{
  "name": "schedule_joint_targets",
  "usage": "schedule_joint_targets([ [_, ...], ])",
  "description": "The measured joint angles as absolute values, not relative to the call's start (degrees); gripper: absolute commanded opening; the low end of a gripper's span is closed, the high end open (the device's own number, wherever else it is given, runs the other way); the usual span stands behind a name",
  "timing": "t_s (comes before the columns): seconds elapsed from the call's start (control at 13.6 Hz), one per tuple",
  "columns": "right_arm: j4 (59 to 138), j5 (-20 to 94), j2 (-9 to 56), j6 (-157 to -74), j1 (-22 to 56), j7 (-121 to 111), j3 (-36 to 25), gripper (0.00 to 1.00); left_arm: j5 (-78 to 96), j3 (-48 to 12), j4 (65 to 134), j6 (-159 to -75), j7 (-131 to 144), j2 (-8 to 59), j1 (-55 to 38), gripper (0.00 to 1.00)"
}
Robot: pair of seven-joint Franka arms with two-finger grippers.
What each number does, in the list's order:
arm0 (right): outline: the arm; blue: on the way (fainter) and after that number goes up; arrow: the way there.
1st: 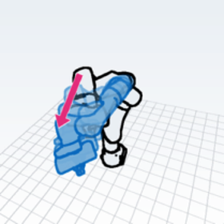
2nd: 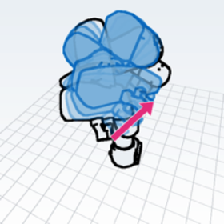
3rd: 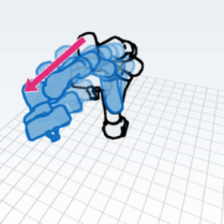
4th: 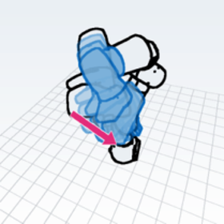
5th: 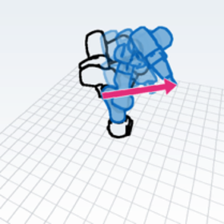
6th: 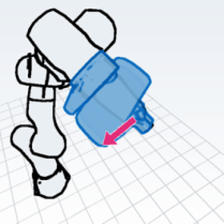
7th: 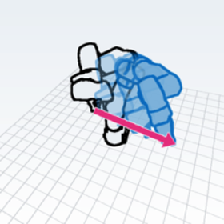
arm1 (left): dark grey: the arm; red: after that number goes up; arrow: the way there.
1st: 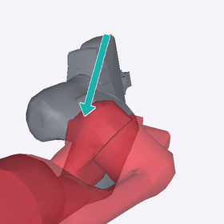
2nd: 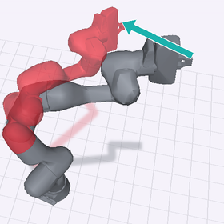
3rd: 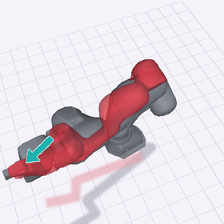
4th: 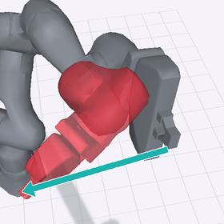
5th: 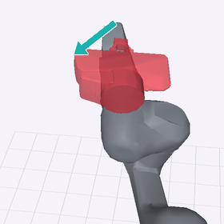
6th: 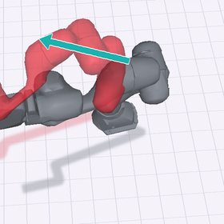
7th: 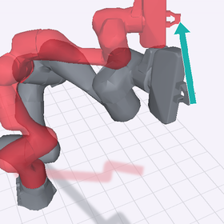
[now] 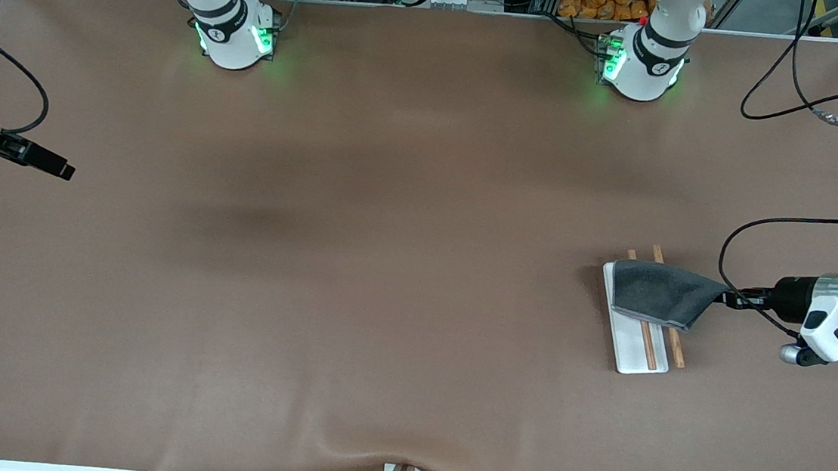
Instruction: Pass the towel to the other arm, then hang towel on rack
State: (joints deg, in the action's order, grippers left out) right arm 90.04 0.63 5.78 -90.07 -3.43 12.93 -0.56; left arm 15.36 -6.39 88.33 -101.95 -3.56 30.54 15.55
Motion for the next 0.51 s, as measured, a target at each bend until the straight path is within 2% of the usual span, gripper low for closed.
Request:
schedule_joint_targets([
  [0.07,89.6,-0.5,5.8,-90.7,-3.2,12.9,-0.3,1.00,15.4,-6.4,88.3,-102.0,-3.7,30.7,15.9,1.00],
  [0.29,86.0,-2.8,6.6,-90.3,-2.5,12.9,0.0,1.00,15.4,-6.4,88.2,-102.0,-4.0,30.8,16.2,1.00],
  [0.51,82.2,-3.0,7.1,-85.6,-2.5,9.3,0.0,1.00,15.4,-6.4,87.6,-101.9,-4.5,30.4,16.4,1.00],
])
